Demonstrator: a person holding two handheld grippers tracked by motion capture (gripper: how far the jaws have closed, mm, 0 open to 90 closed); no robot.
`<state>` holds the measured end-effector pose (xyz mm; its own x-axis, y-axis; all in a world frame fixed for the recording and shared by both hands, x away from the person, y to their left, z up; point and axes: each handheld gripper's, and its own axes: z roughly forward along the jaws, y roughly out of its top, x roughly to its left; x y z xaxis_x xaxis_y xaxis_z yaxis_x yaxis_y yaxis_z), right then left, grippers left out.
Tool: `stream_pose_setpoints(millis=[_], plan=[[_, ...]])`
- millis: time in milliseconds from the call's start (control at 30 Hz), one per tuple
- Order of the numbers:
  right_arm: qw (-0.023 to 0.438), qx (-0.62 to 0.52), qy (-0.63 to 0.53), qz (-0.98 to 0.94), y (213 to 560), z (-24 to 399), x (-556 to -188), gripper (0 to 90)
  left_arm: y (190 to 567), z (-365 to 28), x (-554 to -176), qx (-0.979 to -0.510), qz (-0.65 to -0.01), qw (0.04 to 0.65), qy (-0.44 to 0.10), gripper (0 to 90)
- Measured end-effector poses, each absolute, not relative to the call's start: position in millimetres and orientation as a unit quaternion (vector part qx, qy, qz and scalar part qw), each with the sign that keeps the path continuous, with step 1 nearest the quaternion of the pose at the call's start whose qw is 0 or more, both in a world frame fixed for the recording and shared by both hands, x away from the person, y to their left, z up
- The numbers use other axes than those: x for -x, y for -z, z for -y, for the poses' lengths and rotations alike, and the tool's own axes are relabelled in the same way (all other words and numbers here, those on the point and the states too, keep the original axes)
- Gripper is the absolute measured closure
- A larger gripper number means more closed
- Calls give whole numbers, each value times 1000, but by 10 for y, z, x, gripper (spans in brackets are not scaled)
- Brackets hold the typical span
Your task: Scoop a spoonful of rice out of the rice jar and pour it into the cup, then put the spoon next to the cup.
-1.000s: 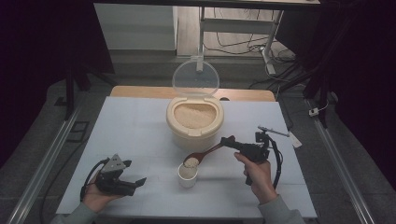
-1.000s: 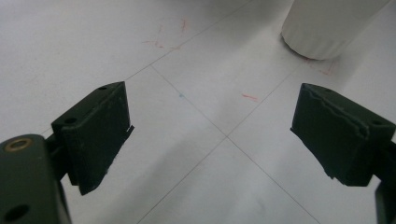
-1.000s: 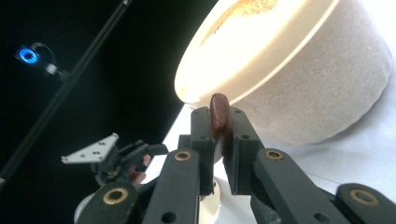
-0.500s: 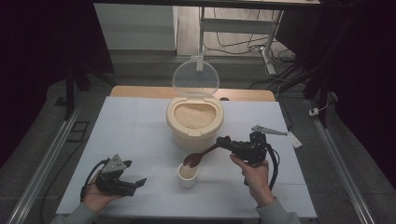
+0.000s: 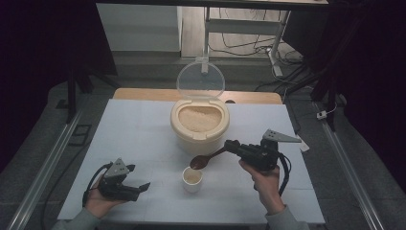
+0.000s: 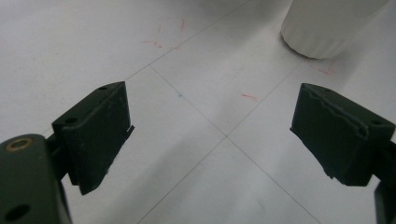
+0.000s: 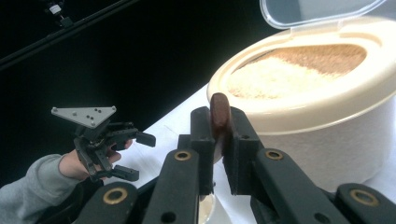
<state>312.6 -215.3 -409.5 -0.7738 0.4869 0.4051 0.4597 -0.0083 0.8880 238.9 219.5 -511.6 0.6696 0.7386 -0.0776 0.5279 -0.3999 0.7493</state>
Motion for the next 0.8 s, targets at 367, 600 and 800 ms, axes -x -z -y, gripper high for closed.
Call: stream_pose_setpoints(millis=[367, 600, 800], plan=[[46, -324, -624, -710, 3963, 2435, -3049, 828, 5116, -2203, -2395, -824, -386, 391, -136, 119], [36, -314, -586, -746, 3902, 2490, -3049, 828, 5113, -2204, -2391, -824, -385, 392, -137, 118], [9, -297, -543, -786, 3892, 2375, -3050, 827, 5106, -2202, -2390, -825, -384, 392, -139, 119]])
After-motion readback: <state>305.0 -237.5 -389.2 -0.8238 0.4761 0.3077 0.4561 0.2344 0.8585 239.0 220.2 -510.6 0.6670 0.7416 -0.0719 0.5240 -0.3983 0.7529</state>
